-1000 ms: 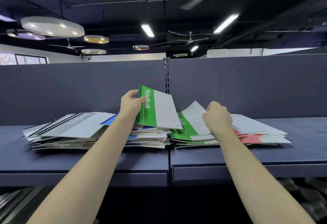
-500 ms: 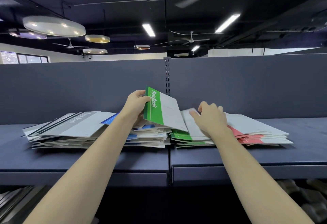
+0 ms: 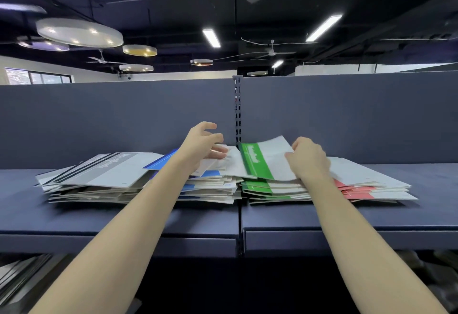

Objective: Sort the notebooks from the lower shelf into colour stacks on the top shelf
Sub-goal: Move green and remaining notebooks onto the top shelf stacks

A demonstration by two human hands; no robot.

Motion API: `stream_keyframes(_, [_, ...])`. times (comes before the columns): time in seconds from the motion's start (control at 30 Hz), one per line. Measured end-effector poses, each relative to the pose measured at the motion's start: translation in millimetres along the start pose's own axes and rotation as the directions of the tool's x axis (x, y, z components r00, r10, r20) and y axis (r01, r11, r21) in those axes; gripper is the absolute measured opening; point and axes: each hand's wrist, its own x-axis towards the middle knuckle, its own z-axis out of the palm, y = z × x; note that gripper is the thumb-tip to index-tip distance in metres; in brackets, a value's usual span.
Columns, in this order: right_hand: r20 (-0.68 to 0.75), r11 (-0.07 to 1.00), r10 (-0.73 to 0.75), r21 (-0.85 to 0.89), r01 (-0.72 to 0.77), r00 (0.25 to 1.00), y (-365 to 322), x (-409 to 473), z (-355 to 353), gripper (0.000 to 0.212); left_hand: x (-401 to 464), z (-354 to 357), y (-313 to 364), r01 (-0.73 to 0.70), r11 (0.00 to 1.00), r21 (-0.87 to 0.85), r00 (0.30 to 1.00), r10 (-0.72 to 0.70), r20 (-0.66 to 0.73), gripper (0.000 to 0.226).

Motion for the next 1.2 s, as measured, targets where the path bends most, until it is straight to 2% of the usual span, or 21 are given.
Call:
stream_keyframes(0.07, [-0.011,0.989,0.014,-0.149,-0.015,1.0,11,2,-2,0.02,-1,0,1,-0.008,1.0,0.027,1.0,0.008,-0.013,0.037])
stream_keyframes(0.13, [-0.008,0.981,0.023,-0.192,-0.024,1.0,18,4,-3,0.021,0,0,1,-0.01,1.0,0.026,1.0,0.011,-0.016,0.032])
stream_keyframes(0.3, [0.157,0.993,-0.05,-0.097,0.066,0.986,13,2,5,0.014,-1,0,0,-0.033,0.997,0.066,0.999,0.035,-0.018,0.026])
stream_keyframes(0.4, [0.182,0.992,-0.099,-0.055,0.11,0.978,7,0,9,0.015,-1,2,0,-0.069,0.99,0.123,0.998,0.07,-0.004,0.024])
stream_keyframes(0.5, [0.199,0.988,-0.126,-0.06,0.14,0.972,5,-1,12,0.02,-2,5,-2,-0.144,0.954,0.264,0.989,0.149,0.0,0.02])
stream_keyframes(0.57, [0.196,0.98,-0.16,-0.087,0.179,0.968,4,-2,15,0.024,-4,10,-4,-0.248,0.861,0.443,0.966,0.254,0.047,0.019])
stream_keyframes(0.63, [0.191,0.969,-0.205,-0.098,0.227,0.96,1,-5,17,0.025,-7,16,-4,-0.356,0.692,0.628,0.928,0.339,0.153,0.016])
stream_keyframes(0.73, [0.216,0.942,-0.278,-0.131,0.31,0.936,-5,-10,20,0.024,-15,23,-2,-0.437,0.478,0.762,0.888,0.366,0.279,0.013])
stream_keyframes(0.87, [0.254,0.891,-0.355,-0.199,0.408,0.9,-9,-13,23,0.03,-26,32,8,-0.41,0.197,0.89,0.89,0.299,0.344,0.042])
stream_keyframes(0.93, [0.284,0.884,-0.354,-0.209,0.418,0.891,-8,-12,23,0.03,-34,37,19,-0.386,0.014,0.922,0.891,0.265,0.369,0.049])
stream_keyframes(0.97, [0.299,0.884,-0.346,-0.213,0.416,0.889,-8,-12,23,0.03,-38,40,25,-0.384,-0.036,0.922,0.886,0.265,0.38,0.049])
stream_keyframes(1.0, [0.311,0.883,-0.342,-0.215,0.416,0.887,-8,-11,22,0.03,-39,41,28,-0.387,-0.041,0.921,0.883,0.271,0.383,0.047])
stream_keyframes(1.13, [0.287,0.862,-0.367,-0.251,0.439,0.885,-14,-19,16,0.032,-46,46,26,-0.355,0.053,0.933,0.89,0.326,0.319,0.03])
stream_keyframes(1.2, [0.265,0.88,-0.362,-0.22,0.421,0.894,-15,-32,13,0.029,-51,44,21,-0.384,0.082,0.92,0.886,0.313,0.342,0.022])
